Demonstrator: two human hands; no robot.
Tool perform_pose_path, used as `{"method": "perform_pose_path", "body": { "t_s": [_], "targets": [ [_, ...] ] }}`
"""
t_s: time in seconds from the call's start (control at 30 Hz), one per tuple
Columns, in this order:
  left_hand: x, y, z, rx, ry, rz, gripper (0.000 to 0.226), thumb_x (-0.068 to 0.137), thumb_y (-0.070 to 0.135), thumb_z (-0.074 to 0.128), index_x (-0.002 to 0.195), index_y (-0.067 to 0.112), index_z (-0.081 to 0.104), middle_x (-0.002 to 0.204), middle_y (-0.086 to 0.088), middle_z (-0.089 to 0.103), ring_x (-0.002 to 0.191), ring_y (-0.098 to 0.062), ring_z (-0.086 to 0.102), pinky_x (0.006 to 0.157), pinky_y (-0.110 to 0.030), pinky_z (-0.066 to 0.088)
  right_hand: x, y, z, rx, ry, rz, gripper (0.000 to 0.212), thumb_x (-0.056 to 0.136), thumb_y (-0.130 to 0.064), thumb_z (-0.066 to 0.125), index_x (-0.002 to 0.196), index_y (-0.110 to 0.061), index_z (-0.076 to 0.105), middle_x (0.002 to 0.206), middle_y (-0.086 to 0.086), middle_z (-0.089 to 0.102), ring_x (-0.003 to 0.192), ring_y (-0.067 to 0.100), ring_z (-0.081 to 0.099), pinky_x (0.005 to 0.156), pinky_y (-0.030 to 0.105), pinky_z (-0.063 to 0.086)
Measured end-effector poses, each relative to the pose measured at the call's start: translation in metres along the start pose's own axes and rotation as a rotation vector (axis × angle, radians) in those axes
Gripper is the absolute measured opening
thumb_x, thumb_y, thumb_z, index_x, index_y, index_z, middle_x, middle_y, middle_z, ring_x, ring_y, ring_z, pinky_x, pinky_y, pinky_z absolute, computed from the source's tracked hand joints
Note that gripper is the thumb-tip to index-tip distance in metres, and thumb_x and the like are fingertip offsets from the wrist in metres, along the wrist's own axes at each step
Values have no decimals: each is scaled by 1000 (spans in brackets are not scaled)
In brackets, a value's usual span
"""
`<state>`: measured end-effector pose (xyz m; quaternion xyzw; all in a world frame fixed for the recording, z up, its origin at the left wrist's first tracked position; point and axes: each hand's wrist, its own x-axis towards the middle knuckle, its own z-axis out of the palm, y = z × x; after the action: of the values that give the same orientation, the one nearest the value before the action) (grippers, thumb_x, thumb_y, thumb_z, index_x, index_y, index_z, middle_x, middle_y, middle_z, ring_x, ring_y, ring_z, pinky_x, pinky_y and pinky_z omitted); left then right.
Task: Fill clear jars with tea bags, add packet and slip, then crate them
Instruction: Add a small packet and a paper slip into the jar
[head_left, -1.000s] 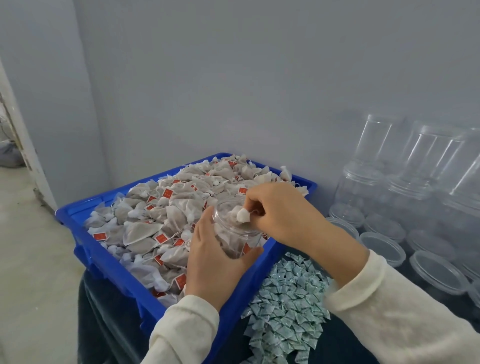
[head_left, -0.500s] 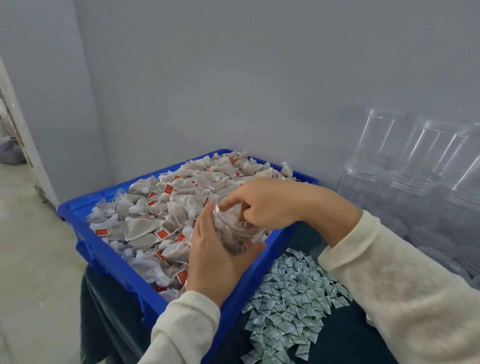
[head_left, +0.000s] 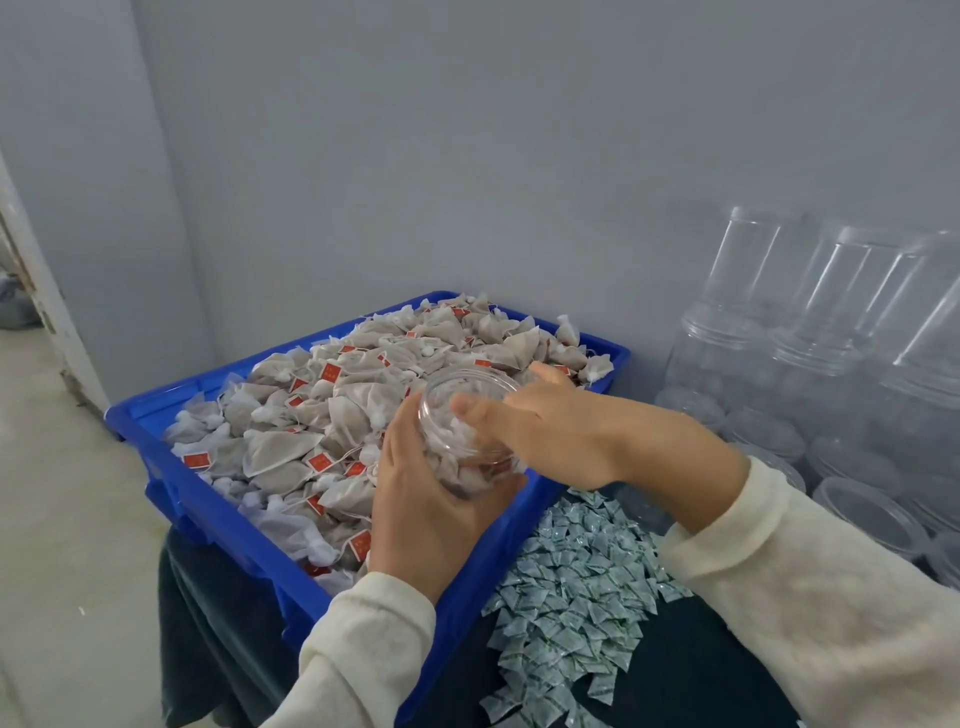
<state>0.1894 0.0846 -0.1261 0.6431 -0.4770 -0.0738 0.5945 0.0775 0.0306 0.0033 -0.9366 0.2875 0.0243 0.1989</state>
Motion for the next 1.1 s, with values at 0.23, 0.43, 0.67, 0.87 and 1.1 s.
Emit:
{"method": "perform_pose_path", "body": {
  "t_s": [0.23, 0.43, 0.67, 0.87, 1.1],
  "targets": [
    [-4, 2, -1, -24, 5, 43, 106, 47, 70, 73, 137, 41, 25, 138, 12, 43, 122, -4, 42, 95, -25, 39, -52, 37, 2, 494, 672, -70, 61, 91, -59, 17, 82, -42, 75, 92, -41, 64, 108, -21, 49, 88, 1, 22],
    [-7, 15, -5, -115, 32, 90, 109, 45, 61, 80, 139, 35, 30, 118, 44, 35, 111, 16, 43, 90, -19, 40, -95, 74, 34, 620, 731, 166, 54, 86, -59, 32, 79, -30, 77, 86, -29, 71, 89, -21, 57, 76, -3, 33],
    [-34, 40, -1, -162, 0, 188, 105, 48, 60, 79, 137, 25, 37, 124, 28, 44, 118, 12, 42, 94, -3, 35, -93, 130, 117, 340, 536, 437, 15, 91, -33, 63, 91, -26, 77, 78, -24, 69, 77, -13, 60, 65, 4, 41],
    [-78, 26, 28, -276, -135, 55, 105, 46, 53, 84, 137, 31, 37, 129, 33, 42, 122, 9, 43, 94, -7, 40, -76, 149, 167, 240, 477, 562, 30, 90, -31, 65, 117, -21, 69, 112, -5, 69, 95, 7, 62, 80, 16, 45],
    [-109, 7, 49, -360, -194, -137, 92, 39, 56, 82, 118, 56, 36, 126, 31, 45, 118, 13, 43, 93, -11, 39, -72, 160, 184, 149, 423, 617, 33, 90, -27, 65, 123, -22, 66, 118, 2, 64, 109, 20, 59, 91, 32, 48]
  ]
}}
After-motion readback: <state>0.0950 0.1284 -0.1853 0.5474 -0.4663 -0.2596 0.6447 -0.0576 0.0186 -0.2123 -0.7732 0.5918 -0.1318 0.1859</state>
